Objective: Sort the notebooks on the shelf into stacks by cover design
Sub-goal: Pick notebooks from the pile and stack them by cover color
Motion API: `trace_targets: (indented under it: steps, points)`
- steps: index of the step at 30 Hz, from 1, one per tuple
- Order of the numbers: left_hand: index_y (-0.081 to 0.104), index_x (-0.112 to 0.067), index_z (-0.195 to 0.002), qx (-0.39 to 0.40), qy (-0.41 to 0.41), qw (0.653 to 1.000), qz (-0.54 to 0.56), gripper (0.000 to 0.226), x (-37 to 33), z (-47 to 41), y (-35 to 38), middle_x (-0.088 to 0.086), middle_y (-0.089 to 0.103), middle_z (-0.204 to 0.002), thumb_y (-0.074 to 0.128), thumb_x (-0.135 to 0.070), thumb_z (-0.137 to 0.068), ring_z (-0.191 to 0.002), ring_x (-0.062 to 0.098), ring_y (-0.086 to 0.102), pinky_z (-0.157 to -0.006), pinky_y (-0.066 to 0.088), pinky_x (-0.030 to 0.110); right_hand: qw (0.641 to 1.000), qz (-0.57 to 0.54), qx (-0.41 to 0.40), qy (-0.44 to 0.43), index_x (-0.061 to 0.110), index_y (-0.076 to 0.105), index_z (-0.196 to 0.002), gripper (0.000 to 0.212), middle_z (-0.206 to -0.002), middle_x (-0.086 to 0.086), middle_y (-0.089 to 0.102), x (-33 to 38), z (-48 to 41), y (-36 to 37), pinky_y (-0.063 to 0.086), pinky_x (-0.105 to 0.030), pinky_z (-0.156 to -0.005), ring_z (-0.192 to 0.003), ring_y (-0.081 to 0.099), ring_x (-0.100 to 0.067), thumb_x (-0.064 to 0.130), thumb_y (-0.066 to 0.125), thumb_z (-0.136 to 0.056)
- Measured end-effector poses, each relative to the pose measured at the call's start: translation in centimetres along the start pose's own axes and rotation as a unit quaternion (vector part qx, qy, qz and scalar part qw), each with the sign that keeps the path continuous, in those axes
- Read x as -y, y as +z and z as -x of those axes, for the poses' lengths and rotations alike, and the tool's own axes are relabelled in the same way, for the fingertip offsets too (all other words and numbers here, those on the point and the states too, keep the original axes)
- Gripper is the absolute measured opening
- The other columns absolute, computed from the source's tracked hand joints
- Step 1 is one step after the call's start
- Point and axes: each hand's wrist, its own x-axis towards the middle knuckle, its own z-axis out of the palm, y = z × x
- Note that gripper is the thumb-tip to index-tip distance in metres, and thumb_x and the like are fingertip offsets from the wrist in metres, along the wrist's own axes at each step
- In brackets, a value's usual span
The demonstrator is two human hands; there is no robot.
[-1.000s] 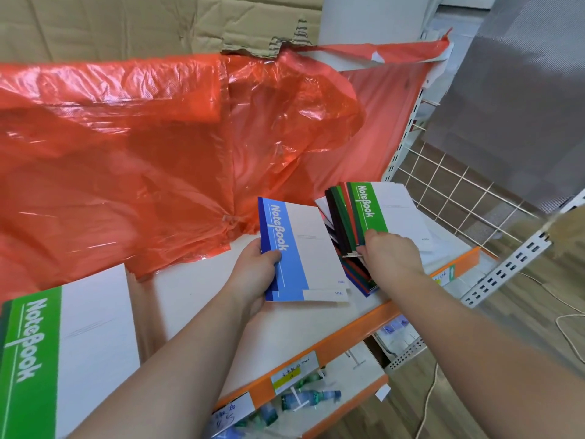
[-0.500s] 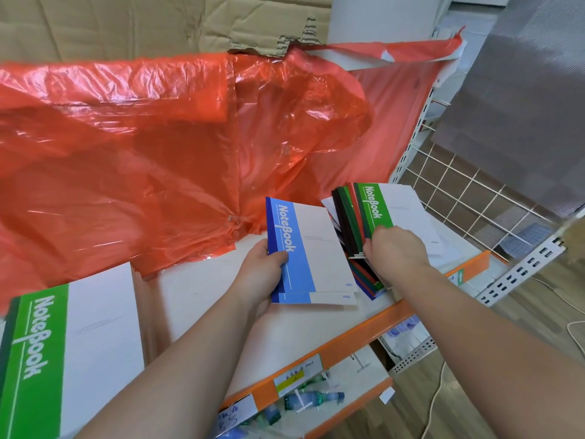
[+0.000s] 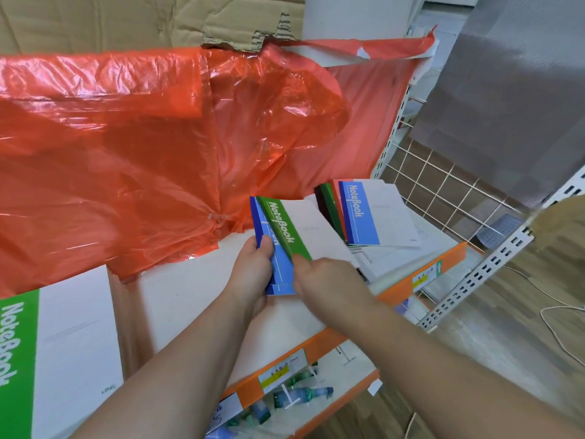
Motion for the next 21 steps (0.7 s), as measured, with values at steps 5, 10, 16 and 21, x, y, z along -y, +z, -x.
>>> trace_targets:
  steps: [5,10,16,21]
  points:
    - [0.057,-0.016,-0.118,-0.012,0.011,1.000,-0.020,0.019,0.6,-0.1,0.1,0.007,0.073,-0.110,0.055,-0.012,-0.100,-0.093,0.026,0.073,-0.076,0.061,0.042,0.994,-0.110,-0.009,0.003,0.011,0.060,-0.115,0.027,-0.079,-0.008,0.065,-0.3,0.1,0.4,0.043,-0.034,-0.051,-0.070,0.061,-0.029,0.027,0.052,-0.095]
    - [0.060,-0.017,-0.114,-0.015,0.005,0.999,-0.035,0.022,0.2,0.3,-0.4,0.005,0.075,-0.103,0.049,-0.006,-0.099,-0.084,0.022,0.075,-0.063,0.061,0.034,0.983,-0.017,0.035,0.180,0.006,0.054,-0.118,0.028,-0.121,-0.018,0.058,-7.0,-0.9,3.3,0.039,-0.039,-0.099,-0.117,0.049,-0.036,0.019,0.045,-0.096]
    - [0.061,-0.017,-0.115,-0.005,0.007,0.999,-0.037,0.024,-0.2,0.7,-1.2,0.004,0.076,-0.101,0.046,-0.006,-0.100,-0.084,0.021,0.075,-0.061,0.059,0.032,0.970,-0.004,0.079,0.229,0.009,0.056,-0.110,0.040,-0.110,-0.011,0.057,-9.6,-0.8,4.7,0.045,-0.035,-0.084,-0.107,0.051,-0.027,0.045,0.047,-0.098]
    - [0.060,-0.017,-0.115,-0.001,0.008,0.999,-0.036,0.023,-0.4,0.8,-1.4,0.005,0.076,-0.101,0.046,-0.006,-0.100,-0.084,0.021,0.075,-0.062,0.059,0.032,0.972,-0.005,0.098,0.215,0.012,0.056,-0.109,0.036,-0.105,-0.007,0.056,-10.0,-1.2,4.2,0.035,-0.031,-0.067,-0.101,0.055,-0.025,0.046,0.049,-0.097]
